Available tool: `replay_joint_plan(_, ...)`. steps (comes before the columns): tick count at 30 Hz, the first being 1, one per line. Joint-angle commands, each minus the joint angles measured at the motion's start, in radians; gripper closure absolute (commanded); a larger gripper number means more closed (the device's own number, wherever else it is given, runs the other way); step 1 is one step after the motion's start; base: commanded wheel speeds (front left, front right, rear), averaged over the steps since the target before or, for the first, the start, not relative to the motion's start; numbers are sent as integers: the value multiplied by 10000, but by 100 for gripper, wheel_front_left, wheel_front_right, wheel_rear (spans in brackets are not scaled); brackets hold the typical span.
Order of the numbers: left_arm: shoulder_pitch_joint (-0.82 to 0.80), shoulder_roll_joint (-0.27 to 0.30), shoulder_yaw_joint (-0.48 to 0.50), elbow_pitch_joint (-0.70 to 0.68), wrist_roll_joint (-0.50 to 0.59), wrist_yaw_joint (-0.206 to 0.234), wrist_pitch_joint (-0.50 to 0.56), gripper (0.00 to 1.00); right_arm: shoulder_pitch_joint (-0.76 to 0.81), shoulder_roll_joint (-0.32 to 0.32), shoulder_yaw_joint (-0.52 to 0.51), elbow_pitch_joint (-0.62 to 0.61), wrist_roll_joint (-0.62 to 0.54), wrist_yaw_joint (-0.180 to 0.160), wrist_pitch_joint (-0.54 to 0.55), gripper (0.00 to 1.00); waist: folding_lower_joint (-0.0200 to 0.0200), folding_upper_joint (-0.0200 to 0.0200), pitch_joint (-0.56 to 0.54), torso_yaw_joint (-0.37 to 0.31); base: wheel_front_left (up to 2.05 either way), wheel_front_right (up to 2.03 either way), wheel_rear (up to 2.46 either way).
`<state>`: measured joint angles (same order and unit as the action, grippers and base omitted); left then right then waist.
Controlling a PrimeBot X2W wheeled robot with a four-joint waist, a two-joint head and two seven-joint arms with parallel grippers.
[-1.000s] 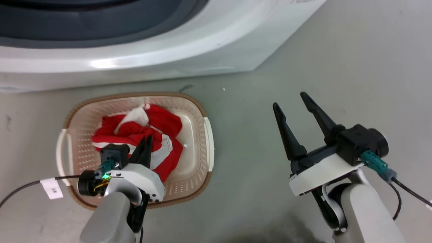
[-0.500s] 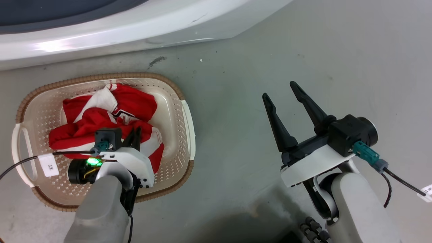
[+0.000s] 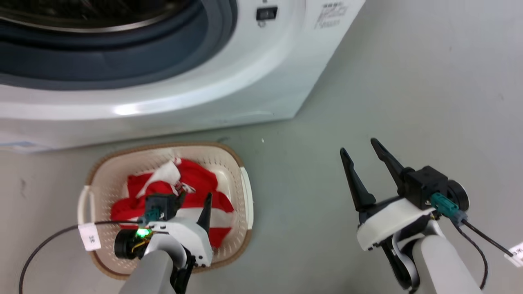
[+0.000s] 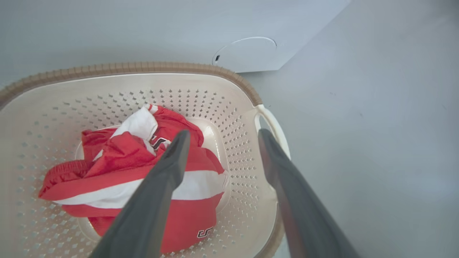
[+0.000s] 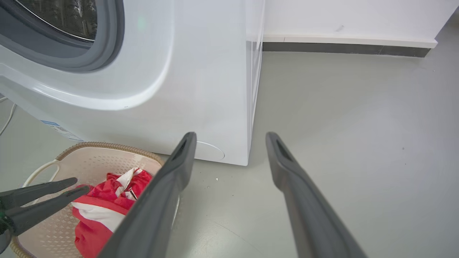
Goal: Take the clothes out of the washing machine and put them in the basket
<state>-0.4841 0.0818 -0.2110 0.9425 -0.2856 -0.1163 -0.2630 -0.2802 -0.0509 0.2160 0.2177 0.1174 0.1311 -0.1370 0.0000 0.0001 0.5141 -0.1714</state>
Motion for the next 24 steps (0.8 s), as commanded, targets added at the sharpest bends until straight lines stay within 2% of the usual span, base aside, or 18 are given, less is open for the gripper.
replay_joint_plan(1,409,-84,125,-333,-7,-41,-22,0,353,17,-146,-146,-121,-7,135,0,0,-1,-1470,541,0,0,0)
replay_joint_plan(5,872,-192,209,-1299,190,-50,-22,0,946,15,-580,-469,-181,-7,383,0,0,-1,-2285,909,0,0,0)
replay_joint_plan(12,1637,-273,464,-3593,627,199,-23,0,1941,15,-1162,-1162,-470,-7,885,0,0,-1,-3405,1501,0,0,0)
replay_joint_plan(19,2377,-183,786,-5427,1066,558,-23,0,2546,15,-1183,-1660,-558,-7,1233,0,0,-1,-4124,1735,0,0,0)
replay_joint_plan(24,2839,-52,1074,-6235,1082,709,-21,0,2825,15,-1122,-1893,-580,-7,1223,0,0,-1,-4506,1806,0,0,0)
